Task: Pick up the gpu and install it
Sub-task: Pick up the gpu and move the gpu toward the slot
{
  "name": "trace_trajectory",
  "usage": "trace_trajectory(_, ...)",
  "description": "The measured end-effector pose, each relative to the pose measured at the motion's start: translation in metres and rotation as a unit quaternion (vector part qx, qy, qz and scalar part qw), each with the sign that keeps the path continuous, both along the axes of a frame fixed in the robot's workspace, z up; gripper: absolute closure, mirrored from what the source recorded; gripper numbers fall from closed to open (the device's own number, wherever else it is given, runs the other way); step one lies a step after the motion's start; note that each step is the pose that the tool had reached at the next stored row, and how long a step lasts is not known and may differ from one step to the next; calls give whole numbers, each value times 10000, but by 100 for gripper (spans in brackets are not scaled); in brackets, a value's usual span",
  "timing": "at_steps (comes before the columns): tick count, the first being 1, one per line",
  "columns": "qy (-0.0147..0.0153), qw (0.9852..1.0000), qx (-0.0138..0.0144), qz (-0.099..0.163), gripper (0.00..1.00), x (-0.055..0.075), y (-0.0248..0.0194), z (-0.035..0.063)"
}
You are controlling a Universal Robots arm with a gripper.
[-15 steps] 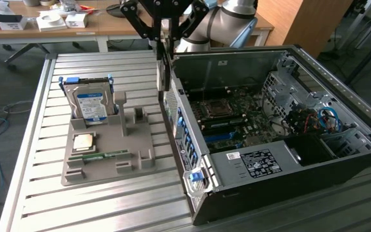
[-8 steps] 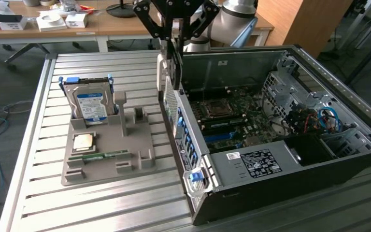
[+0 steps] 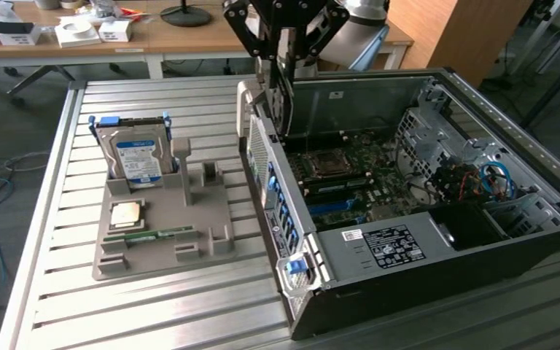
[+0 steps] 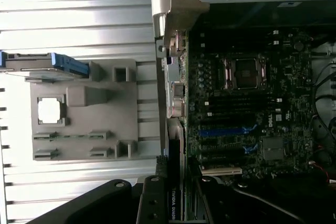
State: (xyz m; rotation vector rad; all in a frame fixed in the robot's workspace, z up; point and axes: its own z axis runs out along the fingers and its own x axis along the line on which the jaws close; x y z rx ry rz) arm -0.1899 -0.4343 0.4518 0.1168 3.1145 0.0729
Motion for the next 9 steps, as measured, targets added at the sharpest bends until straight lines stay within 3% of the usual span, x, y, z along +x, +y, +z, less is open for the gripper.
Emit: trace_trajectory(9,1,10000,9,0,74,205,0,1)
